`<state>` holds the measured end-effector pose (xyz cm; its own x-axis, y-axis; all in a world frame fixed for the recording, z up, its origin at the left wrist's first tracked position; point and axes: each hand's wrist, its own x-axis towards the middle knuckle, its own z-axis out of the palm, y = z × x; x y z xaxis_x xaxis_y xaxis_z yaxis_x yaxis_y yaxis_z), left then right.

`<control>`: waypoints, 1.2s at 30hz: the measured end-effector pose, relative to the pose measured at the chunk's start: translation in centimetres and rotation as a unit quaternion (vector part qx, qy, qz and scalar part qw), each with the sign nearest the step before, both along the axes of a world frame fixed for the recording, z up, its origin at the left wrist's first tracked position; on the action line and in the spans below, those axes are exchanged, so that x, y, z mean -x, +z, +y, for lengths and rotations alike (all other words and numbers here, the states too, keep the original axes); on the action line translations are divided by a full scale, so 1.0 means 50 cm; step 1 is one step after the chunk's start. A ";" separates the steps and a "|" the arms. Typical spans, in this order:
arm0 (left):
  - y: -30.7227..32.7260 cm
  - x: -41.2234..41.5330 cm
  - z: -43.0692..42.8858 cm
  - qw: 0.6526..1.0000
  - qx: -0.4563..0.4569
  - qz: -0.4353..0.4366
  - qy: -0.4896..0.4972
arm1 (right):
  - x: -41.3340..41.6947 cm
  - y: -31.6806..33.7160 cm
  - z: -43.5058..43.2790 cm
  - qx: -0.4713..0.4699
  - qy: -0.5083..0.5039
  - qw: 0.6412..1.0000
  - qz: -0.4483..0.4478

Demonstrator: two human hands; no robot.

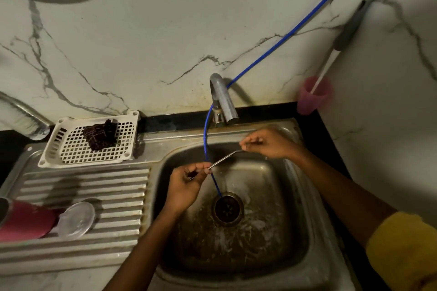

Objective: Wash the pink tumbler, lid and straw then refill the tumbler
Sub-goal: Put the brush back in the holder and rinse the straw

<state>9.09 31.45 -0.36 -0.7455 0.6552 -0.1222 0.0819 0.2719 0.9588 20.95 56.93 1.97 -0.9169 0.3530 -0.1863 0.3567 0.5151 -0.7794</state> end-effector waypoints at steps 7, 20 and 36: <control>-0.019 -0.050 -0.082 0.999 -0.006 -0.029 0.018 | -0.081 -0.039 -0.116 0.127 -0.105 0.983 0.077; -0.065 -0.038 -0.372 0.982 0.080 0.169 -0.019 | 0.022 0.021 -0.253 0.224 -0.156 0.957 0.094; -0.116 0.057 -0.626 0.924 0.249 0.285 0.055 | 0.380 -0.046 -0.462 0.105 0.095 0.985 -0.097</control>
